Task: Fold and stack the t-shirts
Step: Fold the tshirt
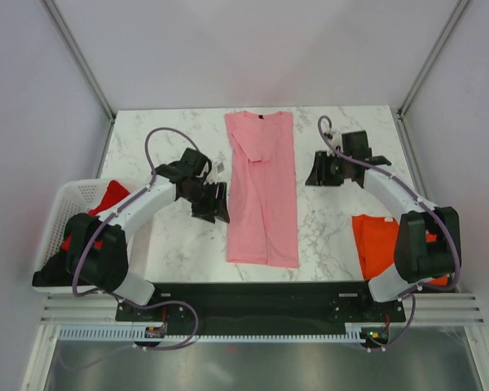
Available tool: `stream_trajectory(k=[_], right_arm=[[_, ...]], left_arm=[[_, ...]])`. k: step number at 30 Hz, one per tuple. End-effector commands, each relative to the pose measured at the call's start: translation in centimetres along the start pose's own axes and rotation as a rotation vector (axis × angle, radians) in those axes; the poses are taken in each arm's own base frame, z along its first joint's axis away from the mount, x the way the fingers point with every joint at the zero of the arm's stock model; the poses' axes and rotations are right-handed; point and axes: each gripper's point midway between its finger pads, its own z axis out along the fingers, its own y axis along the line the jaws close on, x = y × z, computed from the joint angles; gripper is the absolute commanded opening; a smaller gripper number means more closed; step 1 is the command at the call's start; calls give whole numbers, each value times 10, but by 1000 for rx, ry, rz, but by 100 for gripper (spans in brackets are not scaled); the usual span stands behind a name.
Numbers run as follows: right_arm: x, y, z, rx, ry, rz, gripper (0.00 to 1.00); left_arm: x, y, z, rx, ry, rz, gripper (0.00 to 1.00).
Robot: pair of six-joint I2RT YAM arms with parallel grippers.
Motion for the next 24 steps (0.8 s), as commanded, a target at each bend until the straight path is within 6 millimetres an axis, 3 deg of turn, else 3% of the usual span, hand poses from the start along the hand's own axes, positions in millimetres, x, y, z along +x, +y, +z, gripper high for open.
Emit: stream_trajectory(k=[1,2,11,17,24], right_arm=[[90,20,-5,-130,237,245,49],[114,25,-9,-154,286,292,49],[217,53,-36,-231,547,519,56],[253,62,-36,-146,650,516,56],[265,50,-26,-62,701,515,56]], left_arm=[[19,-16,7,140,63,-232,61],[28,-9,13,146,84,-286,62],[71,6,44,169,188,-427,64],[84,15,58,140,238,-466,63],[84,10,69,144,274,-443,62]])
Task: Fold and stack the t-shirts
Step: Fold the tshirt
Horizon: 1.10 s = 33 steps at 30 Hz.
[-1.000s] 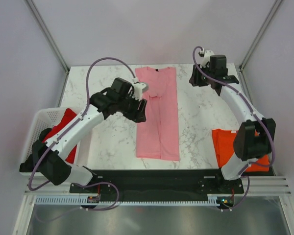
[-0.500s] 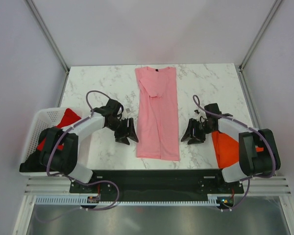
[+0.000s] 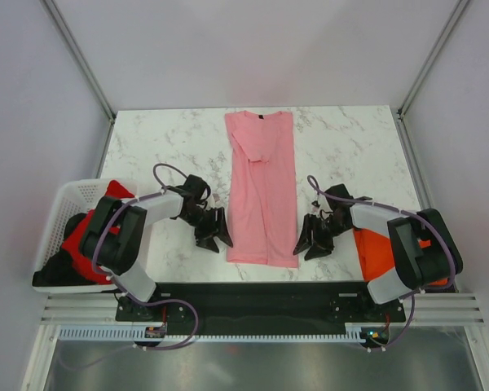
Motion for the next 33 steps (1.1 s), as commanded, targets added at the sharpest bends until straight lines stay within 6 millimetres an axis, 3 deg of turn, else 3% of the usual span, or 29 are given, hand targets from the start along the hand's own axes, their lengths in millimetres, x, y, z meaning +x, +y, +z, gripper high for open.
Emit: stream_trajectory(k=[1,6,15,20,24,29,33], right_arm=[[-6,-11,6,73,-11,23,56],[-1,-13,14,91,21,36,56],[11,-23,24,193,62,40,52],[-2,-18,29,185,37,59,52],[-15,-10,33,164,10,53,43],[-21,0,30,127,-13,39,36],[-18,3,30,99,-21,27,22]], left_arm=[[-6,-18,4,43,5,13,62],[5,-25,13,54,48,40,57],[11,-17,17,37,56,34,47],[9,-21,17,50,57,48,46],[10,-23,18,66,65,63,43],[9,-26,20,84,75,69,29],[7,-30,16,94,62,96,2]])
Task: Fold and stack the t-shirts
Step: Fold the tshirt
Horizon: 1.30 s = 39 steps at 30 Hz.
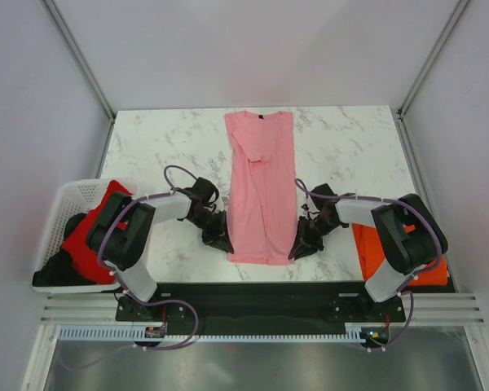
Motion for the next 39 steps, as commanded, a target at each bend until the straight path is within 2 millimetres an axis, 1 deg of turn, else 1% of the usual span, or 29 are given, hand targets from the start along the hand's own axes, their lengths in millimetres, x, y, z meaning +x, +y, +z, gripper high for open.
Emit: stream_trajectory(k=[1,2,3,4,6,7,9,10,12,13,15,16,18,19,21,23,24,25,26,27,28,29,30,32,33,34,36,38,39], right_arm=[[-23,-4,2,30,-127,-70,18],[-25,-1,-1,22,-137,-82,12],[-27,4,-5,10,-147,-99,1],[-31,15,-12,-18,-168,-130,0],[-34,29,-23,-55,-190,-188,0],[-37,43,-34,-88,-218,-226,0],[-41,51,-47,-111,-250,-251,0],[-44,62,-59,-136,-287,-278,0],[-48,68,-72,-146,-320,-303,0],[-53,76,-82,-158,-349,-328,0],[-62,76,-91,-152,-374,-332,0],[-68,80,-97,-158,-393,-340,0],[-81,82,-105,-160,-420,-334,0],[-89,85,-107,-161,-428,-336,0],[-105,86,-107,-162,-445,-334,0],[-121,95,-114,-168,-482,-354,0],[-131,95,-110,-161,-488,-353,0],[-140,102,-115,-165,-511,-377,0],[-146,104,-117,-164,-522,-380,0],[-156,102,-113,-158,-521,-374,0],[-165,110,-120,-164,-544,-388,0],[-172,111,-120,-162,-551,-395,0],[-182,113,-120,-160,-554,-394,0],[-192,116,-119,-154,-559,-406,0],[-199,112,-114,-144,-552,-401,0],[-207,117,-119,-147,-569,-410,0],[-219,115,-113,-134,-565,-411,0],[-229,119,-115,-136,-575,-422,0],[-235,113,-109,-126,-563,-418,0]], left_arm=[[-6,-15,-5,50,-16,56,2],[-6,-17,-7,53,-22,65,2],[-6,-20,-12,57,-36,78,2],[-8,-22,-16,59,-49,90,2],[-11,-27,-22,66,-74,119,2],[-14,-32,-29,71,-96,149,2],[-18,-36,-36,75,-120,166,2],[-26,-41,-45,82,-155,184,2],[-35,-45,-54,86,-185,198,2],[-46,-49,-62,87,-220,216,2],[-57,-47,-69,80,-243,222,2],[-65,-51,-74,83,-260,228,2],[-74,-48,-74,77,-258,211,2],[-83,-53,-79,84,-278,220,2],[-95,-51,-76,73,-277,217,2],[-112,-56,-80,67,-304,248,2],[-123,-59,-80,67,-312,260,2],[-130,-59,-80,66,-314,261,2],[-136,-60,-80,63,-320,264,2],[-142,-60,-80,59,-325,267,2],[-155,-60,-79,49,-333,276,2],[-162,-59,-80,42,-340,277,2],[-176,-58,-80,29,-355,277,2],[-187,-56,-81,21,-366,275,2],[-194,-53,-84,16,-376,273,2],[-202,-55,-88,12,-394,280,2],[-212,-47,-85,0,-394,267,2],[-222,-44,-84,-5,-397,269,2],[-225,-42,-83,-9,-396,266,2]])
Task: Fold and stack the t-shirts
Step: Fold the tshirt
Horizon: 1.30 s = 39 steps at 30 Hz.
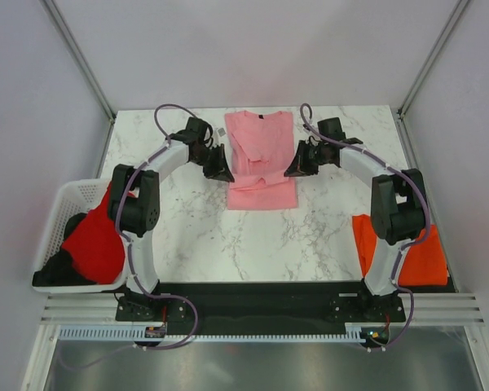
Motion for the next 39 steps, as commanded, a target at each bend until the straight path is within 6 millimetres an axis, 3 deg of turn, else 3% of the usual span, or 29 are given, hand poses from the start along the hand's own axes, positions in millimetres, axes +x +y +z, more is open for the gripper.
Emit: stream_trajectory(k=[1,9,18,19,21,23,25,28,31,32,34,35,37,38,39], right_arm=[[-29,-1,6,-3,-47,-69,0],[-46,-23,27,41,-44,-85,0],[-62,-28,33,62,-83,-124,1],[-64,-27,33,59,-89,-130,1],[-66,-26,35,61,-91,-137,2],[-67,-29,35,68,-93,-135,15],[-69,-29,32,80,-104,-137,37],[-76,-22,17,87,-140,-162,46],[-82,-8,-17,73,-191,-168,50],[-73,-16,-20,81,-177,-143,50],[-58,-18,-31,74,-156,-114,50],[-41,-23,-38,81,-138,-92,51],[-21,-22,-45,57,-111,-65,51],[3,-34,-41,59,-61,-21,51],[14,-36,-40,48,-40,7,51]], left_arm=[[-24,6,0,-18,-38,70,2],[-56,13,17,-35,-71,129,2],[-61,20,19,-72,-83,139,6],[-62,20,19,-76,-85,142,8],[-66,21,19,-88,-96,158,21],[-73,22,18,-104,-112,176,35],[-80,20,11,-124,-137,204,41],[-86,14,-9,-158,-180,232,49],[-77,10,-34,-193,-206,225,54],[-60,16,-33,-204,-169,202,55],[-43,7,-46,-169,-158,208,57],[-19,13,-43,-161,-99,183,63],[3,2,-47,-77,-47,158,74],[19,8,-44,-65,-10,87,82],[28,0,-43,11,18,53,82]])
